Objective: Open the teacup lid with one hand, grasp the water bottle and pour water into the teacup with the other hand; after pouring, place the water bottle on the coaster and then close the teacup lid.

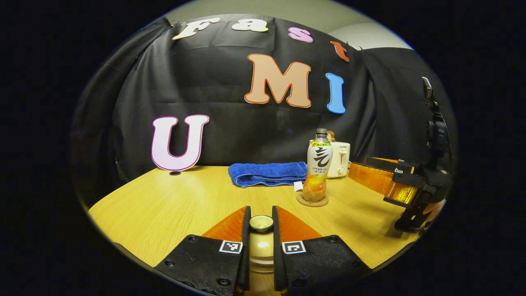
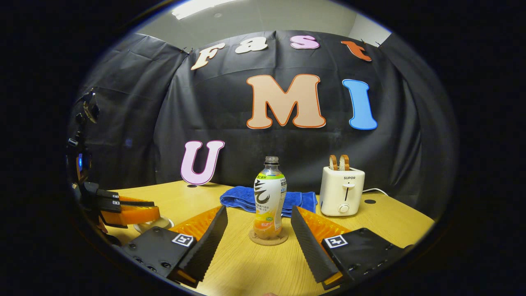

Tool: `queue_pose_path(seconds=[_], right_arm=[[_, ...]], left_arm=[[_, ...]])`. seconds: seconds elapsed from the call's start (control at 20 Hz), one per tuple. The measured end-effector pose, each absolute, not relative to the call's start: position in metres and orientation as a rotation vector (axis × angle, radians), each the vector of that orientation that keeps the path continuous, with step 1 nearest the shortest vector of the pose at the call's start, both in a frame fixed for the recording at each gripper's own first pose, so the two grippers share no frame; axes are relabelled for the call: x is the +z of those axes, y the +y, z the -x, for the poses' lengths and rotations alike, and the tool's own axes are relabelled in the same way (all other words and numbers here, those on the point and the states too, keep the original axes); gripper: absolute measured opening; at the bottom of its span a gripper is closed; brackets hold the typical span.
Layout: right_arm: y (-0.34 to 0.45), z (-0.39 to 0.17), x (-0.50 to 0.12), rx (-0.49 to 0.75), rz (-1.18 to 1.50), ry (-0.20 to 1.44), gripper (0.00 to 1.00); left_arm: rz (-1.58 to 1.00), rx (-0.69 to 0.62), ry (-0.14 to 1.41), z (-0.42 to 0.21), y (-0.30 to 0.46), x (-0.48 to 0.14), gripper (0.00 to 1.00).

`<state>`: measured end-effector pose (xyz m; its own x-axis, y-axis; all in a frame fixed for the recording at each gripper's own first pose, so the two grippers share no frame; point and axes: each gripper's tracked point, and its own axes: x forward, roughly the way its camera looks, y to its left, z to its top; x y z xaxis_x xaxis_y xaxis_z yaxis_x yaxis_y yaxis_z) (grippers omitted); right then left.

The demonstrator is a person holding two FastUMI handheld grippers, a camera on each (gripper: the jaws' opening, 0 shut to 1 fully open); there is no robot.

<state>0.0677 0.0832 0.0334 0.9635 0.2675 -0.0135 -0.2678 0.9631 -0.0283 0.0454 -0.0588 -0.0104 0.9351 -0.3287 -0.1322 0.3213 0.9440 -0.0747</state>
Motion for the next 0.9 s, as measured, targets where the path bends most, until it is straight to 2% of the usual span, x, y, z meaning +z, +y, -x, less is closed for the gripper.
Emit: queue_pose_path(seconds=[0.55, 0.65, 0.7, 0.75, 0.8, 0.85, 0.9], right_arm=[[0.078, -0.061, 0.026, 0.267, 0.013, 0.022, 1.00], [0.077, -0.058, 0.028, 0.267, 0.014, 0.018, 0.98], [0.077, -0.057, 0.029, 0.268, 0.011, 0.016, 0.92], [0.079, -0.056, 0.029, 0.271, 0.005, 0.016, 0.96], [0.079, -0.054, 0.030, 0.273, -0.001, 0.014, 1.00], [0.079, -0.052, 0.031, 0.274, -0.007, 0.012, 0.96], [0.079, -0.049, 0.032, 0.274, -0.010, 0.009, 0.92]], left_arm=[[0.023, -0.334, 0.144, -0.042, -0.066, -0.017, 0.23], [0.023, -0.330, 0.136, -0.042, -0.065, -0.016, 0.26], [0.021, -0.321, 0.133, -0.043, -0.062, -0.015, 0.25], [0.022, -0.321, 0.128, -0.041, -0.062, -0.015, 0.34], [0.024, -0.317, 0.122, -0.041, -0.061, -0.013, 0.39], [0.022, -0.310, 0.117, -0.040, -0.061, -0.011, 0.57], [0.018, -0.297, 0.106, -0.039, -0.058, -0.007, 0.64]])
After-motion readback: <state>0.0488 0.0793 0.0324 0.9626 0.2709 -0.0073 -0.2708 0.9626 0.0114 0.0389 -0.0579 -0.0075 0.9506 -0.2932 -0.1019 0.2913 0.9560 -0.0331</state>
